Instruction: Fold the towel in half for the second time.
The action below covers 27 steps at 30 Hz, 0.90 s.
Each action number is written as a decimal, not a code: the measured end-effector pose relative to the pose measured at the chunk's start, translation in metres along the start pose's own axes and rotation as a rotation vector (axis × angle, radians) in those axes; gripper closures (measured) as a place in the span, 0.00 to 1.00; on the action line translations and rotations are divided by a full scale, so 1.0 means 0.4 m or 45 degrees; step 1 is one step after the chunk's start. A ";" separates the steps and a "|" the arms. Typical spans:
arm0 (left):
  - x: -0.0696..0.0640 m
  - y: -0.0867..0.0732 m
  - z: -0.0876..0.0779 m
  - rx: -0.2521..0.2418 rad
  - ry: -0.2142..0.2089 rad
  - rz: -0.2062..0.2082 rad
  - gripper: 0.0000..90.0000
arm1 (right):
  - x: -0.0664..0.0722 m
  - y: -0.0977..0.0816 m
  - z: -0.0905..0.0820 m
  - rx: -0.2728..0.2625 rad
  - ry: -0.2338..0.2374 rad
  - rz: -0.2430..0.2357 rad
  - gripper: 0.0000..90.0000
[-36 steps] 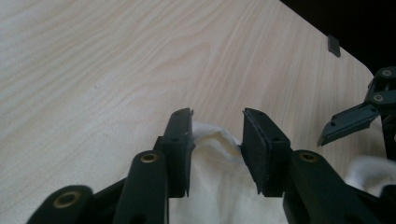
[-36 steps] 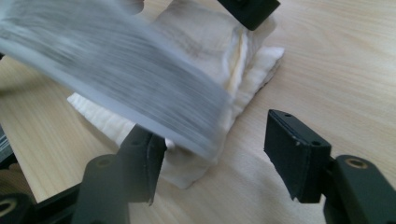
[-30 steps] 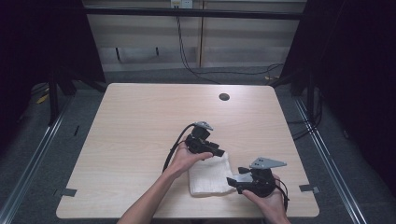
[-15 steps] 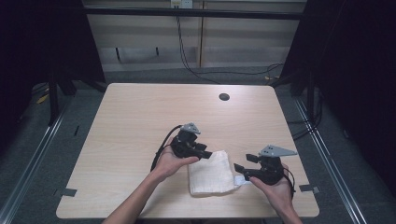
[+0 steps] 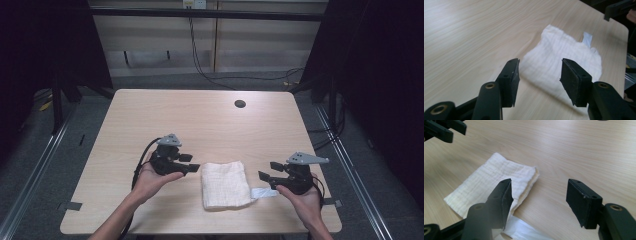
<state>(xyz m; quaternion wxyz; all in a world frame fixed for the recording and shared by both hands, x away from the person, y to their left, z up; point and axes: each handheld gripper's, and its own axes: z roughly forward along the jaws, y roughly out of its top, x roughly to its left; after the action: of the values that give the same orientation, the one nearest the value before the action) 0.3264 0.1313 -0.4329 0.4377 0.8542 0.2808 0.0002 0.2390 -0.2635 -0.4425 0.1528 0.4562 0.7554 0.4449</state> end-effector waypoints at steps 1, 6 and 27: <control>0.005 -0.012 -0.012 -0.004 0.019 -0.009 0.52 | -0.002 -0.004 -0.004 -0.003 -0.008 0.007 0.41; 0.022 -0.072 -0.061 -0.040 0.100 -0.033 0.52 | -0.014 -0.026 -0.021 0.009 -0.034 0.011 0.41; 0.059 -0.281 -0.210 -0.081 0.265 -0.235 0.35 | -0.089 -0.108 -0.082 -0.019 -0.152 0.123 0.35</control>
<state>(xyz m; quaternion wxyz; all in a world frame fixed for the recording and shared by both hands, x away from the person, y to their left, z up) 0.2718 0.2571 -0.4711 0.4313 0.8057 0.4020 0.0574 0.2131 -0.3186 -0.4656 0.1794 0.5167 0.7186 0.4294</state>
